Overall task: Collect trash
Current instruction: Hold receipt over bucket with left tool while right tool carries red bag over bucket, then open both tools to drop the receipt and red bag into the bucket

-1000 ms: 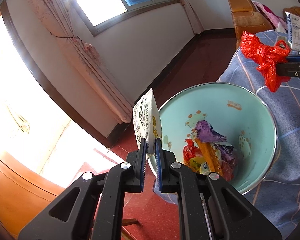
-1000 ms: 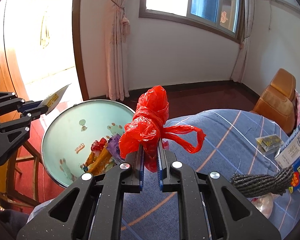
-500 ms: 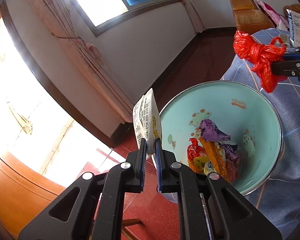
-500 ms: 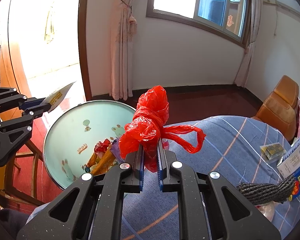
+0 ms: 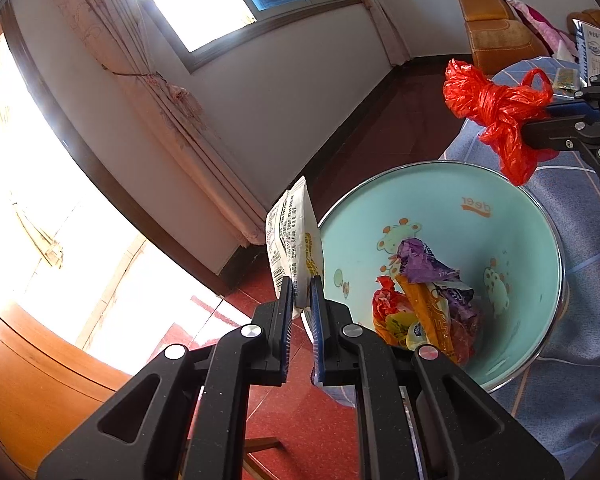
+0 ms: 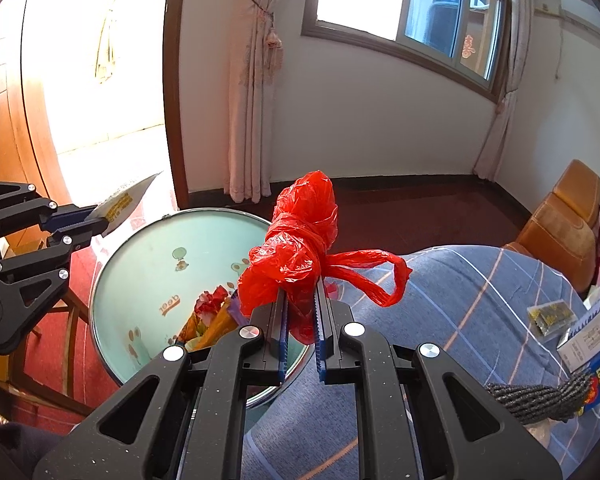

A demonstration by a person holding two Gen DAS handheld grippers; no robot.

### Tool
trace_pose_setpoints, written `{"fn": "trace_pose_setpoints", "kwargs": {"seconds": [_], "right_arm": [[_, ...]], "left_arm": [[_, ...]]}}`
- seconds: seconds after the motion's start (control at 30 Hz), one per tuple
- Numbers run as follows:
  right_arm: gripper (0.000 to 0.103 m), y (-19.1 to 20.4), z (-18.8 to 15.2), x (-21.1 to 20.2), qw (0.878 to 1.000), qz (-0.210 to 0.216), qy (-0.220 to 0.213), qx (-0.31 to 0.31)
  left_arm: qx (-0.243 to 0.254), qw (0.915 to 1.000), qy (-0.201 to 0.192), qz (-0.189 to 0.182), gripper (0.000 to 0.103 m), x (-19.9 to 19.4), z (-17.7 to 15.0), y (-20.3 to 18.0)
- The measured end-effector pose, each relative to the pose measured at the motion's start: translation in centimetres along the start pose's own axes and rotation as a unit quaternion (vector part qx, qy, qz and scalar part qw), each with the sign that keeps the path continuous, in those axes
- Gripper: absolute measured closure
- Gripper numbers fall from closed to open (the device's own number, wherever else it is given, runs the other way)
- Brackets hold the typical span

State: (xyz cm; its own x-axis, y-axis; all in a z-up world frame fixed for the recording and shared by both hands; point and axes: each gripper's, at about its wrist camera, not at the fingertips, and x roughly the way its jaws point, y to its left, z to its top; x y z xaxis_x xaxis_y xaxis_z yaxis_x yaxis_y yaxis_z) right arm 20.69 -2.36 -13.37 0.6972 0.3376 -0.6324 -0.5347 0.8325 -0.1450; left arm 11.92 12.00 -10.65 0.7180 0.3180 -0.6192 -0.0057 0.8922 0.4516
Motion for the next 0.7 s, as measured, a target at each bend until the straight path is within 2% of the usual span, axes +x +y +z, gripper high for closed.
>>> {"fn": "trace_pose_setpoints", "kwargs": {"seconds": [0.7], "right_arm": [[0.092,0.18,-0.03,-0.09,1.0,0.007,-0.002,-0.004]], "left_arm": [[0.002,1.0,-0.001,-0.006,0.093,0.06,0.01,-0.52]]}}
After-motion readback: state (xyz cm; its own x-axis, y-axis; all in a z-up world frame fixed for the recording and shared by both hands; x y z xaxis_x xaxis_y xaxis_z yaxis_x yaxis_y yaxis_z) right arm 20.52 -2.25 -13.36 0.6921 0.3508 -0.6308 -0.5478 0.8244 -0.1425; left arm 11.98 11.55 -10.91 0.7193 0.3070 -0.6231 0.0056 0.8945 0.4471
